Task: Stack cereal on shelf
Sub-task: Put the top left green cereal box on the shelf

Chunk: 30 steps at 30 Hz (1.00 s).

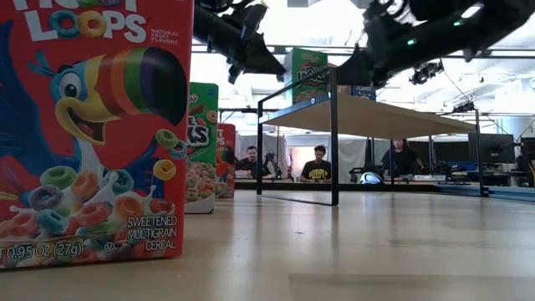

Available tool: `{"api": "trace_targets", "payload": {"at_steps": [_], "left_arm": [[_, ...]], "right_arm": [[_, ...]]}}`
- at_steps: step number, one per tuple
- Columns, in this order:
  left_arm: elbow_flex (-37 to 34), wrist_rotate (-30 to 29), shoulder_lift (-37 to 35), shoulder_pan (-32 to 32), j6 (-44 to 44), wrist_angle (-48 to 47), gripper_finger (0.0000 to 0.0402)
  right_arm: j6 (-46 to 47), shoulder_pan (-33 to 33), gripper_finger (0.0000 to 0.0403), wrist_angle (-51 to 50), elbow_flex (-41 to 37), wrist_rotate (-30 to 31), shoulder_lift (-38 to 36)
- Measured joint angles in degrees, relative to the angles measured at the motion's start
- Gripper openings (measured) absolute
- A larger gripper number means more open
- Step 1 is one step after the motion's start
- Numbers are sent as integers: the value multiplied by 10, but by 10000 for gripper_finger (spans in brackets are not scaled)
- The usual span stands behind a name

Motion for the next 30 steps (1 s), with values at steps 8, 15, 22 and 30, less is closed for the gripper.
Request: {"api": "trace_targets", "payload": {"at_steps": [8,15,22,30], "left_arm": [[0,12,0,5,24,-4,0],[0,30,5,16,34,-7,0],[1,36,5,19,36,-10,0],[1,36,9,19,40,-2,0]], "right_arm": [[14,-41,0,0,38,3,68],[26,-53,0,4,51,3,95],[28,-59,0,4,53,23,95],[30,-59,0,4,53,23,95]]}}
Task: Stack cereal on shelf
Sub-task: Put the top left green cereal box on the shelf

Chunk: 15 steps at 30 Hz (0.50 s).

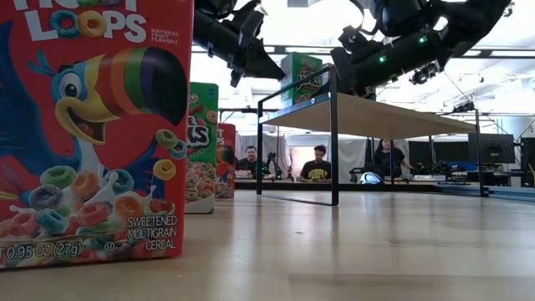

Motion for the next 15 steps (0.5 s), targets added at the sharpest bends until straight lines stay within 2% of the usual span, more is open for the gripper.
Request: {"api": "trace_targets", "payload": {"at_steps": [15], "left_arm": [[-1,30,37,0,-5,39,0]], "right_arm": [[-4,2,0,-17,-1,-1,-27]]}}
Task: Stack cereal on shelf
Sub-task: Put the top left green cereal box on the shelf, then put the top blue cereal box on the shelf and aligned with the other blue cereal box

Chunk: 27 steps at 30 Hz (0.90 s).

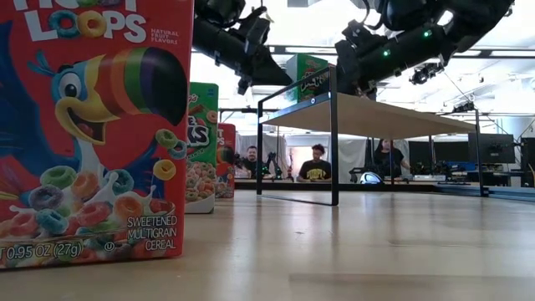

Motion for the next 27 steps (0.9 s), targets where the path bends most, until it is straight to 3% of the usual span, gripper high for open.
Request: {"api": "trace_targets", "payload": {"at_steps": [7,14,23,27], "left_arm": [[0,-4,-39,0,10,-26,0],[0,-57,-94,30,36,-107,0],[1,-70,-138,153,70,-287,1],[1,-70,-120,210,117,-341,25]], "right_arm": [[1,0,0,-9,0,12,0],[-15,-5,0,-14,0,16,0],[-64,36,0,-25,0,18,-57],[-73,60,0,-57,0,19,-98]]}}
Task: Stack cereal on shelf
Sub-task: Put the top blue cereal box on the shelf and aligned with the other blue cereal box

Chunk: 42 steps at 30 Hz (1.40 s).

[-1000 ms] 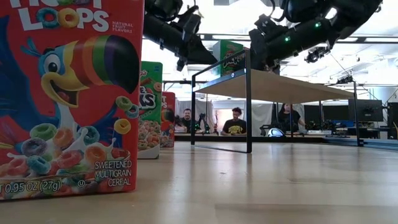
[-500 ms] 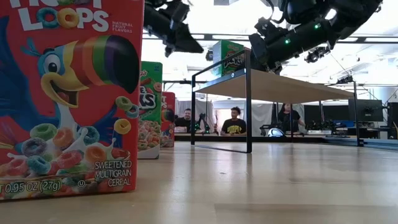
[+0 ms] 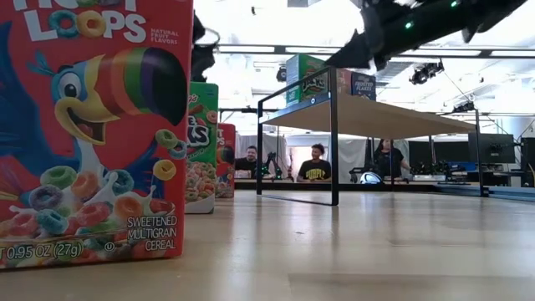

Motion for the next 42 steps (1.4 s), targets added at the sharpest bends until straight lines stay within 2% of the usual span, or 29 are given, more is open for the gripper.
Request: {"api": "trace_targets", "payload": {"at_steps": [7,11,17,24,33,42], "left_arm": [[0,2,37,34,67,-27,132],[6,5,57,35,67,-20,192],[21,6,97,35,69,2,248],[34,-63,139,35,84,16,261],[34,-105,138,33,99,18,262],[35,-76,156,44,98,19,262]], "right_arm": [[0,25,0,-22,0,15,-23],[0,26,0,-28,0,15,-19],[0,26,0,-27,0,15,-19],[2,26,0,-33,0,15,-19],[2,26,0,-34,0,15,-19],[2,26,0,-34,0,15,-19]]}}
